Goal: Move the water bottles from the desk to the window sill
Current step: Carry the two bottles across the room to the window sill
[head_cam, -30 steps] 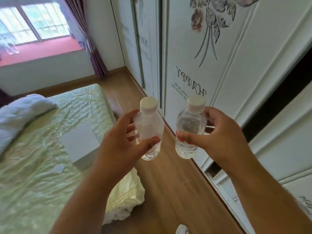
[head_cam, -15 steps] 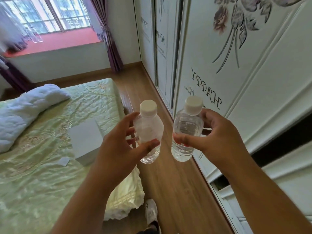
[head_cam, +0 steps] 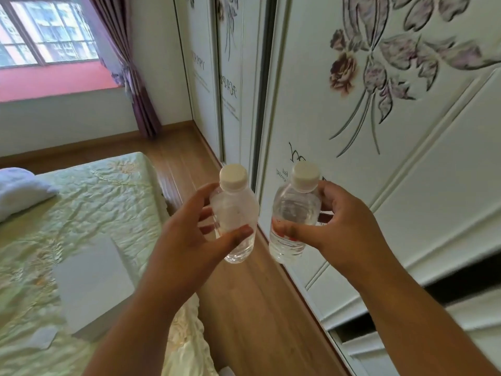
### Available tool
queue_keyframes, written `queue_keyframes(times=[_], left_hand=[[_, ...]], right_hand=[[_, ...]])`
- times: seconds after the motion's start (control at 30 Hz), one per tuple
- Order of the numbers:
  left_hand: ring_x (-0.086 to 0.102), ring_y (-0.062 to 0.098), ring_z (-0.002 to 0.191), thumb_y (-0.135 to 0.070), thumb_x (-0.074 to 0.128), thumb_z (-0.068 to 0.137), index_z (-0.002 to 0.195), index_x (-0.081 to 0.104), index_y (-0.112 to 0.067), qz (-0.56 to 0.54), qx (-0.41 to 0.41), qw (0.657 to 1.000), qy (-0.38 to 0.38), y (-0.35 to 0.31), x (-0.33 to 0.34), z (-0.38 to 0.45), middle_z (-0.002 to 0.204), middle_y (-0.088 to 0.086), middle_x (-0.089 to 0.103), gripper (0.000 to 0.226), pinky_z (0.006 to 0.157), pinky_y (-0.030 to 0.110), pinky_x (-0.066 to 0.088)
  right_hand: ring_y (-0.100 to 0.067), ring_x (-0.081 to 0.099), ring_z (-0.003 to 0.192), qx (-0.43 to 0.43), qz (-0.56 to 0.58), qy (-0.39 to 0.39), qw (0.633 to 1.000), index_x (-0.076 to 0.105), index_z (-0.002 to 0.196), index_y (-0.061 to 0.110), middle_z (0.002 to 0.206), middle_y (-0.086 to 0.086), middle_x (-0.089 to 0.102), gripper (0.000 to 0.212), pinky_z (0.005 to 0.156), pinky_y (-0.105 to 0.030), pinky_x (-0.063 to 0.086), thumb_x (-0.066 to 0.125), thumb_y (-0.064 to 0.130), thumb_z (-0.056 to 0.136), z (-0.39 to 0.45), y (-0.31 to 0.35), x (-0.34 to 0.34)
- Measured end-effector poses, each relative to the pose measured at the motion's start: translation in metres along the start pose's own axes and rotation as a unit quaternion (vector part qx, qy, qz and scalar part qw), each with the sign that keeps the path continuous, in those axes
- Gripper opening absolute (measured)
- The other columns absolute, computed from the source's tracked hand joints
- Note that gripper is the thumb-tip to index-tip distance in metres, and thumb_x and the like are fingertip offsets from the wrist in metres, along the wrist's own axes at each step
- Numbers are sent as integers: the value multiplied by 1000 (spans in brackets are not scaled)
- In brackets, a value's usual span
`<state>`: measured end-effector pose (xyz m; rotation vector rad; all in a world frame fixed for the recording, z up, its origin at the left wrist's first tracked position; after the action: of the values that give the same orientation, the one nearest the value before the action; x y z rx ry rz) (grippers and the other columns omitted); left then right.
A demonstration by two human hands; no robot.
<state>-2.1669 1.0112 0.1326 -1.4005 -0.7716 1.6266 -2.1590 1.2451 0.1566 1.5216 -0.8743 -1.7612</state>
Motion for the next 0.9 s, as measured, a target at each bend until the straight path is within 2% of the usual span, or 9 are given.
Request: queue_keyframes(times=[0.07,0.23,0.37,0.5,0.67,0.9], left_hand=[[57,-15,105,-61,81,63,138,42,-53,1,3,1000,2,8,-7,15,118,-37,57,85,83,12,47],[60,-12,104,-60,82,62,135,41,-54,0,-15,1000,-4,28,-27,40,117,-36,58,83,80,10,48],[65,3,113,-60,82,61,141,45,-45,8,-40,999,-15,43,-41,58,129,-24,62,90,91,23,55],[65,4,117,-51,87,64,141,49,-42,16,-59,997,-39,55,-50,80,130,-20,65,86,99,38,57],[65,2,115,-53,85,65,143,48,-41,47,-77,993,-76,64,-58,125,132,-20,64,87,97,39,58],[65,3,118,-50,88,66,142,50,-39,49,-96,986,-128,64,-59,208,131,-19,65,86,98,38,58]], right_hand=[[29,54,89,-1,0,-4,1000,54,102,51,93,39,60,52,62,6,39,88,52,64,13,3,10],[22,57,94,-2,6,11,1000,59,109,45,94,35,66,55,64,3,44,90,51,64,47,8,36],[25,55,94,-20,5,24,999,58,115,42,98,34,64,62,64,4,41,89,53,62,78,14,56],[16,61,95,-34,14,48,998,59,124,39,108,27,68,71,64,-1,46,88,56,62,115,14,74],[6,64,99,-53,34,79,995,59,129,34,117,20,69,76,73,-5,47,87,55,62,175,13,91],[7,64,99,-83,54,119,988,60,128,34,115,19,70,74,73,-4,49,89,51,63,281,17,99]])
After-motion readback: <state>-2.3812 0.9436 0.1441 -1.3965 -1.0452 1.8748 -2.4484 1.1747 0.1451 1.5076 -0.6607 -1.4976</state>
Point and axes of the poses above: each hand's wrist, its own z-axis towards the middle knuckle, its own x-axis out of the palm, y = z × x, the point moved 2 cm from there along z, towards the middle knuckle
